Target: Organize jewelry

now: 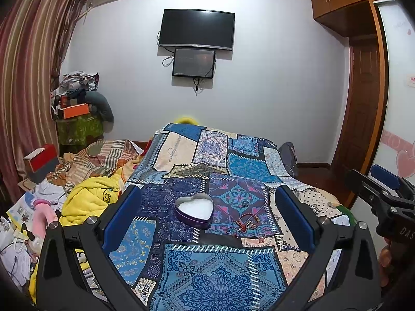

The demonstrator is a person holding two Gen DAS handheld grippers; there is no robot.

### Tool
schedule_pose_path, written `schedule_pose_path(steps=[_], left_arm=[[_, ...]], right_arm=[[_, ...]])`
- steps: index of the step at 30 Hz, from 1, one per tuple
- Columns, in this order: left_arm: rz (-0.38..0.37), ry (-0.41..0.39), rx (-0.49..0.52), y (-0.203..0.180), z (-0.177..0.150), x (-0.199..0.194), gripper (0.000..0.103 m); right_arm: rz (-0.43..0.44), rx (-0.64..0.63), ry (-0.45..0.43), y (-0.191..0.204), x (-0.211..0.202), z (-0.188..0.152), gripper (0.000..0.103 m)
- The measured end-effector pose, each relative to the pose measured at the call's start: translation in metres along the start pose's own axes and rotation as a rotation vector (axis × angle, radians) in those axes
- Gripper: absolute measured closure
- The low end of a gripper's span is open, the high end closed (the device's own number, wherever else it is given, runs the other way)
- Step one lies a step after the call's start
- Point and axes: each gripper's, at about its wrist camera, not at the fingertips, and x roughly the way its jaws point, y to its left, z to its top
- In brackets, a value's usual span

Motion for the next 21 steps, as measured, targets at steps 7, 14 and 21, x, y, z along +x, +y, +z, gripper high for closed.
schedule_pose_path(steps=[7, 14, 21], left_arm=[[0.032, 0.038, -0.014, 0.003, -0.002, 0.016, 0.000], [0.067, 0.113, -0.020, 0.010, -0.014, 0.045, 0.000], [0.070, 0.218, 0.024, 0.011, -0.034, 0.080, 0.004]], right_arm=[[-0.019, 0.022, 0.048, -0.009, 0.015, -0.006, 0.000], [-0.059, 0.015, 0.125, -0.022, 0.039, -0.019, 0.000], [-0.080, -0.009, 0.224, -0.036, 0.069, -0.046, 0.000]])
